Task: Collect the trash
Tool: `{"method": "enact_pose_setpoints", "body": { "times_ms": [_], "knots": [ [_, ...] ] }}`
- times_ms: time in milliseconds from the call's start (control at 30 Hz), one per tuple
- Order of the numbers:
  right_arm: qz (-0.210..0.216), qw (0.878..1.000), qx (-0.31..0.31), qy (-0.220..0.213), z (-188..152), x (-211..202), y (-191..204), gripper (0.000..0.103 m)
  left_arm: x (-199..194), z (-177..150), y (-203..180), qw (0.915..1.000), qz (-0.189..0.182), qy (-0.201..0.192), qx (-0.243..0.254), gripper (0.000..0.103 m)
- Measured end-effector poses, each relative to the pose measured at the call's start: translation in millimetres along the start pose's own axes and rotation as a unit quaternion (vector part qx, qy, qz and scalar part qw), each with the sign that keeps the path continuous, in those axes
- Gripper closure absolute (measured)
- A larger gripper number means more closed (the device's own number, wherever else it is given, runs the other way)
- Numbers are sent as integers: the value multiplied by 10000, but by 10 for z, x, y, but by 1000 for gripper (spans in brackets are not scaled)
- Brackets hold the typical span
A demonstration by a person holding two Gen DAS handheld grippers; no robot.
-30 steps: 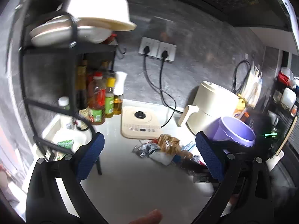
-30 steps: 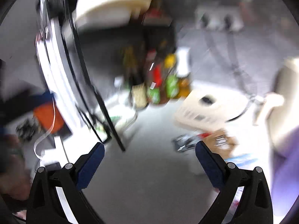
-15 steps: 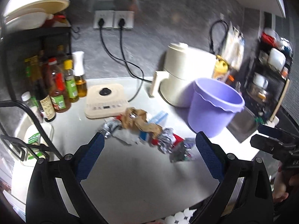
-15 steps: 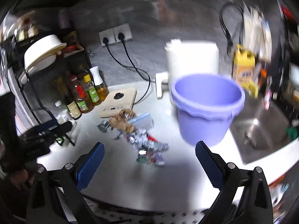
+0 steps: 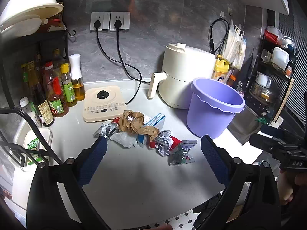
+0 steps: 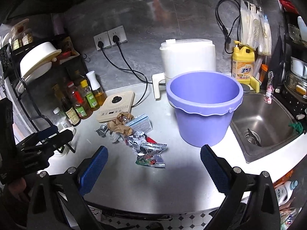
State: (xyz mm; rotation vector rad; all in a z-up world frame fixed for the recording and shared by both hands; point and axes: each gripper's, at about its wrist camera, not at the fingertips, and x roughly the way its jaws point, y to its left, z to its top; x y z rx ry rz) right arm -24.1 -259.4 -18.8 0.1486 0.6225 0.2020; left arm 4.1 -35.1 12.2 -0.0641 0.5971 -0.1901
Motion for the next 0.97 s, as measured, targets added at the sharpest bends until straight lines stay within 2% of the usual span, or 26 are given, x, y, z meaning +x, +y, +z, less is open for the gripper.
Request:
{"method": "enact_pose_setpoints", "body": {
  "times_ms": [700,833,967],
  "knots": [
    [38,9999,-130,22,-50,-66,41,8,-165,-35,6,9995,229,-155,-137,6],
    [46,9999,-142,28,-57,-55,52,8,-117,-37,32,9997,179,-10,-172,6],
    [44,9999,-124,61,-60,-15,49,8,-173,-37,8,9996,199,-204,-31,6]
  ]
}}
